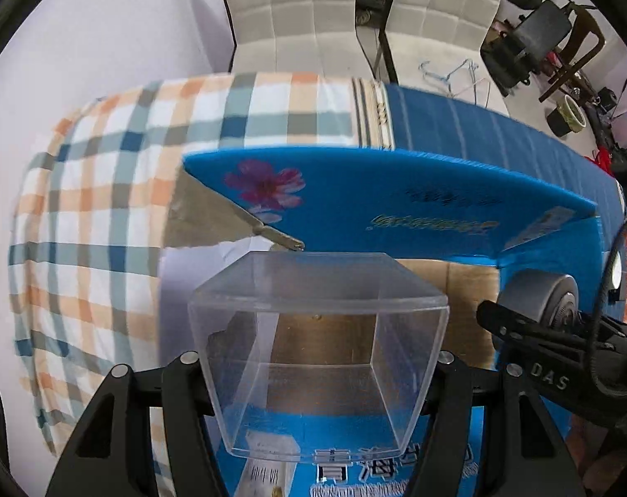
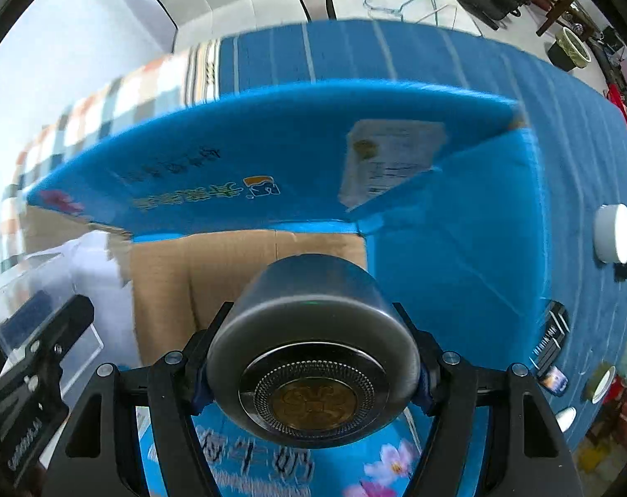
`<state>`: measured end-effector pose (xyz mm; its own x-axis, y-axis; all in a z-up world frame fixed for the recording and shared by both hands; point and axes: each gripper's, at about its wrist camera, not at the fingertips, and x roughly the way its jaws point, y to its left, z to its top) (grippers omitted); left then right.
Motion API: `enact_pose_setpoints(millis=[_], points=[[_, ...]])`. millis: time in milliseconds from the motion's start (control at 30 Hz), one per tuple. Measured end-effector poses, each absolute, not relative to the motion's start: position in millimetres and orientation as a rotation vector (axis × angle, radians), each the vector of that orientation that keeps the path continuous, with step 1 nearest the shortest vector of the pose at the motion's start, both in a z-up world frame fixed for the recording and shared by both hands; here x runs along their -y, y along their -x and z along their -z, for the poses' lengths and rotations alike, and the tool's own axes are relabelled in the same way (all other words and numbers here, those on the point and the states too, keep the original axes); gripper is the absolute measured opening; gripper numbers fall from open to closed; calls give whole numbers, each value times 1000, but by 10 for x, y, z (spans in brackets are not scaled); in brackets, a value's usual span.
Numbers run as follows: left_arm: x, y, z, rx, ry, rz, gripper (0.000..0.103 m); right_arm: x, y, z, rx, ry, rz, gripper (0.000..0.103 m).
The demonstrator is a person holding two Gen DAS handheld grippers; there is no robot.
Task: Organize rigid objects
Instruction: 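Carry the clear box and silver tin into the blue box and release both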
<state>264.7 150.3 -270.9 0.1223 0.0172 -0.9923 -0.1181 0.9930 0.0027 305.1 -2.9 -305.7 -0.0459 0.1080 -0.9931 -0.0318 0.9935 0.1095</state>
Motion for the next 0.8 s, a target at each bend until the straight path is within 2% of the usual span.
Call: enact_pose_setpoints(millis=[367, 400, 500, 800], points=[[-1556, -2567, 3082, -1520, 167, -69, 61, -116, -3196, 3629, -1713, -2, -98, 74], [-1568, -2554, 3088, -1522, 175, -68, 61, -111, -3196, 3633, -1723, -1, -95, 78], [-1600, -2499, 3079, -1523, 201, -69, 61, -103, -3209, 3555, -1714, -25, -120, 92], [-1509, -2586, 3149, -1554, 359, 47, 61, 130, -3220, 3142, -1683, -94, -67, 93]])
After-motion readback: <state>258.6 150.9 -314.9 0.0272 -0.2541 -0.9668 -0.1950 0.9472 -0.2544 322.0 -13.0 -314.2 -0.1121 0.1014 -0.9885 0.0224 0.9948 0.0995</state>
